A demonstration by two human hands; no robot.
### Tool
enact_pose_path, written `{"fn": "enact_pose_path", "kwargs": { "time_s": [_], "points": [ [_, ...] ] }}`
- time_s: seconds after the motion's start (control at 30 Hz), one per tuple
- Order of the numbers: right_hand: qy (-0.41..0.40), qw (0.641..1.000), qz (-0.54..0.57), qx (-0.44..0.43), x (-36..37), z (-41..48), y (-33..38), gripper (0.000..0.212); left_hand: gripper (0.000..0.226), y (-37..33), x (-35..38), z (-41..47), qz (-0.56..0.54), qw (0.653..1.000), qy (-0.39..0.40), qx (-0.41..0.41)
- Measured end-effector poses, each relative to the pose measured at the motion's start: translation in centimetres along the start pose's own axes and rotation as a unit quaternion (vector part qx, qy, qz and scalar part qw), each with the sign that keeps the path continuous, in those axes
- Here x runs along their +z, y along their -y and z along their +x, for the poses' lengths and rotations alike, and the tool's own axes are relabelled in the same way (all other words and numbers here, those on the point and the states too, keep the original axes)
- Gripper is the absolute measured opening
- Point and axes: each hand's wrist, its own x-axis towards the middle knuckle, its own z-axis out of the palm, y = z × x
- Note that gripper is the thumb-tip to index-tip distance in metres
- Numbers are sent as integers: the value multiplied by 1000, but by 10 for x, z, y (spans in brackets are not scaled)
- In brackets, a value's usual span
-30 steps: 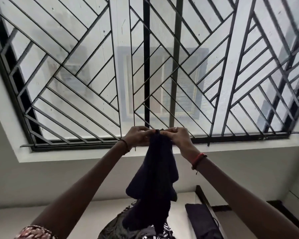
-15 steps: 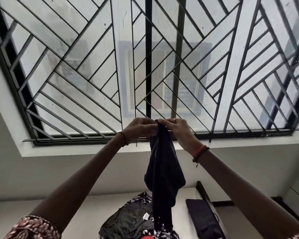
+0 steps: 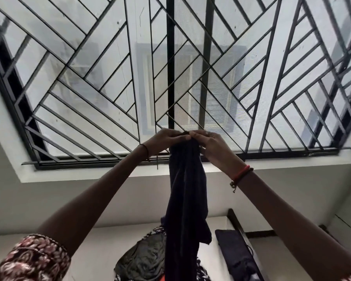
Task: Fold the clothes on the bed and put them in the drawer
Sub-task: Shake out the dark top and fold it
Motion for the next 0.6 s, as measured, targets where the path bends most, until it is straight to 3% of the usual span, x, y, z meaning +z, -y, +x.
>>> {"fn": "enact_pose_path", "kwargs": {
  "time_s": [0.07,0.17,0.3,0.37,0.43,0.6],
  "points": [
    [-1,1000,8,-15,-1,-2,-2,20,45,-4,-2,4,15,1000,-4,10],
    [28,999,-30,-17,-10,-9,-11,18,21,-13,-10,9,36,999,-17,22],
    [123,981,-149,-8,-33,-24,-37,25,16,-22,-23,14,-13,998,-56,33],
    [126,975,-181,-8,-40,-30,-47,35,18,-24,-32,17,-57,994,-84,30],
    [106,982,-158,-12,-44,-31,-52,49,19,-25,-39,20,-57,994,-88,29],
    [72,996,-51,8,-51,-28,-50,28,23,-26,-39,23,-48,994,-99,17]
  ]
}}
